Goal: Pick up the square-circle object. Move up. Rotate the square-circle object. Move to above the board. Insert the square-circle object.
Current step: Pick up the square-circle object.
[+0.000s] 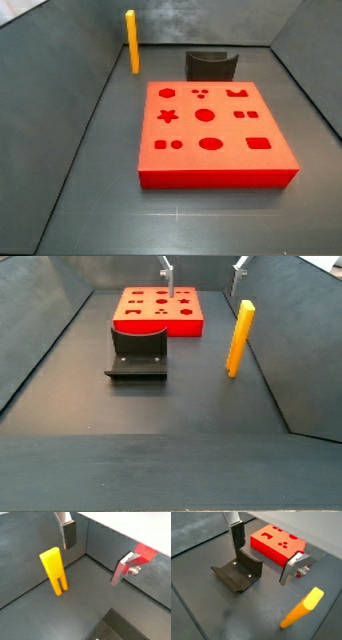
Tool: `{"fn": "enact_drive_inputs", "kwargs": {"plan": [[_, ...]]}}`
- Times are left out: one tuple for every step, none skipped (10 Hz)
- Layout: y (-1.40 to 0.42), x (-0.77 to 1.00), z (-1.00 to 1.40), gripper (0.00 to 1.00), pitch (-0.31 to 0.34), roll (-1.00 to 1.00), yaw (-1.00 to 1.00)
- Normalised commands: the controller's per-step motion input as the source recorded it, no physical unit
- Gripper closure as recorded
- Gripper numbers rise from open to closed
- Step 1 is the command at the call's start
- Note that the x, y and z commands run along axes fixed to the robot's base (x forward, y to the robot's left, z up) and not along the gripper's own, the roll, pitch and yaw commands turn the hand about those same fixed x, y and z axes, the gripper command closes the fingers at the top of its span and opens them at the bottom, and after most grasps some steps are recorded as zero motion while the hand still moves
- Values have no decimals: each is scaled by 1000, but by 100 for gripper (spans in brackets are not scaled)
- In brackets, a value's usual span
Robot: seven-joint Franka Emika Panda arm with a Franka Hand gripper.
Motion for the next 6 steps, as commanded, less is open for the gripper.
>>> {"fn": "enact_drive_inputs", "kwargs": {"plan": [[-6,-446,-57,0,0,9,0],[-71,-834,-69,0,-61,0,0],[-134,-1000,-54,0,-114,14,0],[-137,-1000,-43,0,-129,16,0],[-86,-1000,-74,0,-133,0,0],[-49,-903,-174,0,-89,13,0]]}}
